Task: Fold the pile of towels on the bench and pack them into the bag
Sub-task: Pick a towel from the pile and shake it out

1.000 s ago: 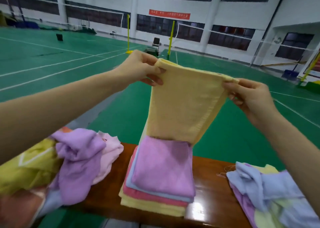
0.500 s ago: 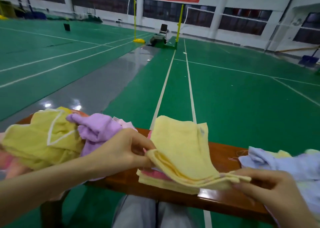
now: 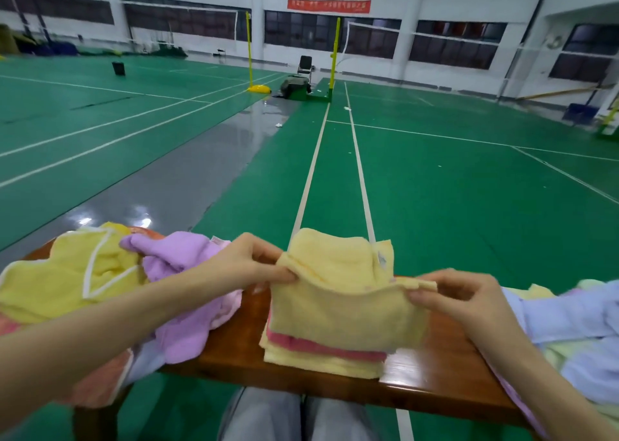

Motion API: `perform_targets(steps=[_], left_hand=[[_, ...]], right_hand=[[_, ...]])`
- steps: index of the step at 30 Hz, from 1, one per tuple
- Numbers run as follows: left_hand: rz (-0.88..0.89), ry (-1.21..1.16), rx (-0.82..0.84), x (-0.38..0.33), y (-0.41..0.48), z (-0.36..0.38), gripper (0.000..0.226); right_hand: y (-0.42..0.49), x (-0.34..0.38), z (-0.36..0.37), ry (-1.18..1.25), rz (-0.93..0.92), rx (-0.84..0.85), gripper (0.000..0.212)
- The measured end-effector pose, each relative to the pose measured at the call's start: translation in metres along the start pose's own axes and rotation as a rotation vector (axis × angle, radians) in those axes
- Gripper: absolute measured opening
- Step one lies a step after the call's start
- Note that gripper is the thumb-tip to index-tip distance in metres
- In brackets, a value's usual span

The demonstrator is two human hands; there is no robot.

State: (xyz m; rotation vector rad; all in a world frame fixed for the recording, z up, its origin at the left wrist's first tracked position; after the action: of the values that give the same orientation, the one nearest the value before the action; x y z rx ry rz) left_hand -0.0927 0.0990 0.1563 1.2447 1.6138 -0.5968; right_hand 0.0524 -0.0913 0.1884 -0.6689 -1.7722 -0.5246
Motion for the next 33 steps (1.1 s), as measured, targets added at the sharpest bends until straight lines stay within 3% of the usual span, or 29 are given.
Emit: perform_targets(steps=[7, 11, 14, 19, 22, 24, 26, 29, 33], left_hand=[[-0.138, -0.048, -0.312, 0.049, 0.060, -0.020, 0.013], [-0.189, 0.160, -0.423, 0.078, 0.091, -0.014, 0.019], [-0.228, 0.306, -0.444, 0.095, 0.105, -0.007, 0.024], [-0.286, 0.590, -0.399, 0.106, 0.110, -0.004, 0.021], [-0.296, 0.638, -0.388, 0.105, 0.109, -0.005, 0.026], [-0.204, 0.795, -0.350, 0.095, 0.114, -0.003, 0.040], [-0.022, 0.933, -0.304, 0.073, 0.119, 0.006, 0.049], [0.174, 1.008, -0.115, 0.055, 0.121, 0.040, 0.045], [0.014, 0.996, 0.092, 0.090, 0.104, 0.065, 0.050]], right_hand=[[0.092, -0.031, -0.002, 0.004, 0.039, -0.136, 0.018], [0.133, -0.049, 0.008, -0.128, 0.068, -0.254, 0.006], [0.151, -0.070, 0.016, -0.208, 0.148, -0.330, 0.014], [0.155, -0.099, 0.015, -0.334, 0.254, -0.487, 0.022], [0.152, -0.093, 0.021, -0.484, 0.190, -0.516, 0.030], [0.146, -0.080, 0.028, -0.611, 0.111, -0.532, 0.037], [0.142, -0.070, 0.042, -0.731, 0.063, -0.485, 0.041], [0.142, -0.080, 0.067, -0.865, 0.105, -0.307, 0.044], [0.132, -0.121, 0.076, -0.754, 0.312, -0.149, 0.049]])
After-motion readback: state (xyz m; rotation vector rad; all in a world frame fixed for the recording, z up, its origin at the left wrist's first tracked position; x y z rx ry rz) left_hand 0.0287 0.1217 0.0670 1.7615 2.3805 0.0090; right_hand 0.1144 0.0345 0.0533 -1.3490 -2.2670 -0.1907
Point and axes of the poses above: each hand's wrist, its own y-axis towards the middle knuckle, its own z-axis out of the palm, x = y × z, the point moved 10 cm from there along y, towards the middle knuckle, and after that the axes turned 13 degrees about z, right-handed, at the moved point
